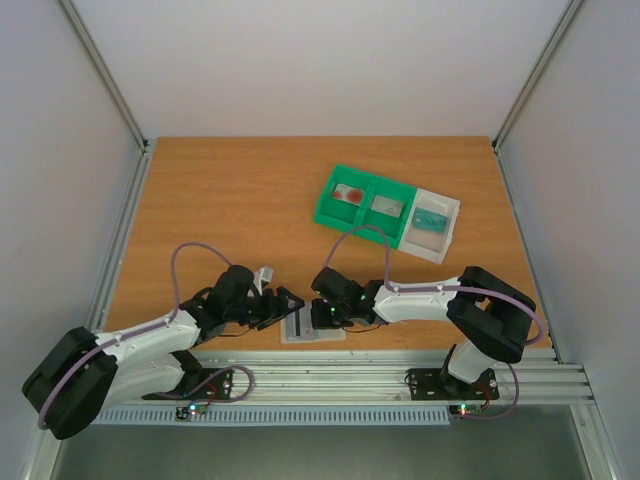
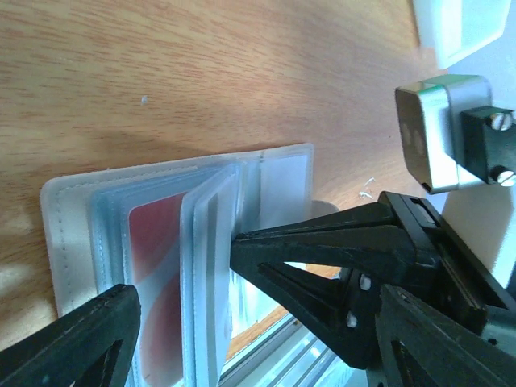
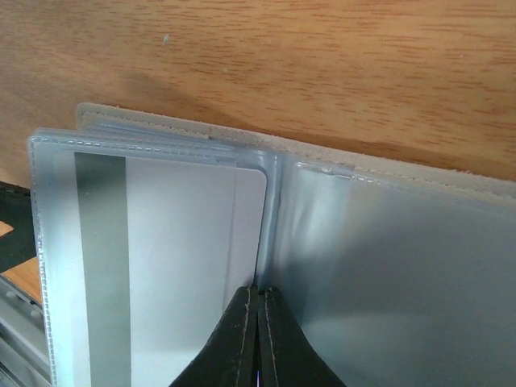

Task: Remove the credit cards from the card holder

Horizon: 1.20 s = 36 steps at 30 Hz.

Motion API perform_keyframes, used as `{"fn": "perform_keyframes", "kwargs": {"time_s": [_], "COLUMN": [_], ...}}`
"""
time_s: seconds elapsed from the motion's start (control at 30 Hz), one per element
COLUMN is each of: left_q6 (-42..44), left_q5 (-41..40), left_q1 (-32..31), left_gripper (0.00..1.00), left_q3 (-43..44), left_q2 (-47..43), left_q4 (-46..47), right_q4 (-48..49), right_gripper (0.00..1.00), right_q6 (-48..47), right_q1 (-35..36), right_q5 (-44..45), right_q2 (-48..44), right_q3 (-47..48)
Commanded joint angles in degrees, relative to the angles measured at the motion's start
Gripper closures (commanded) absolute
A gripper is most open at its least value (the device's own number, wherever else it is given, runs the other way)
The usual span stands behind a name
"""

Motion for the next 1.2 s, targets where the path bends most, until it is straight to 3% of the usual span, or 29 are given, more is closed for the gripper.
{"fn": "perform_keyframes", "kwargs": {"time_s": [0.0,0.3,0.7,1.17], "left_q6": [0.3,-0.3,-2.1,-0.7], "left_q5": [-1.8,-1.0,3.4,0.2], "left_q1": [-0.2,-0.2,-0.2,-0.2], "left_gripper": [0.2,0.19,0.18,0.2], "left_q3": [0.6,1.1,-0.8,-0.7], "left_q2": [-3.1,-7.1,0.4,-0.4], "left_q4": [-2.0,-2.6,9.1,4.0], "right_q4": [-1.3,-0.9,-0.8,0.9], "right_gripper": [0.97,0.97,0.97,0.97], "right_q6": [0.6,0.6,0.8,0.8], "right_q1": [0.5,0.5,0.5,0.5], "right_q5": [1.2,1.0,0.9,0.5], "right_q2": [1.5,1.6,1.4,1.2], "right_q3": [-1.9,-1.8,-1.9,-2.8]}}
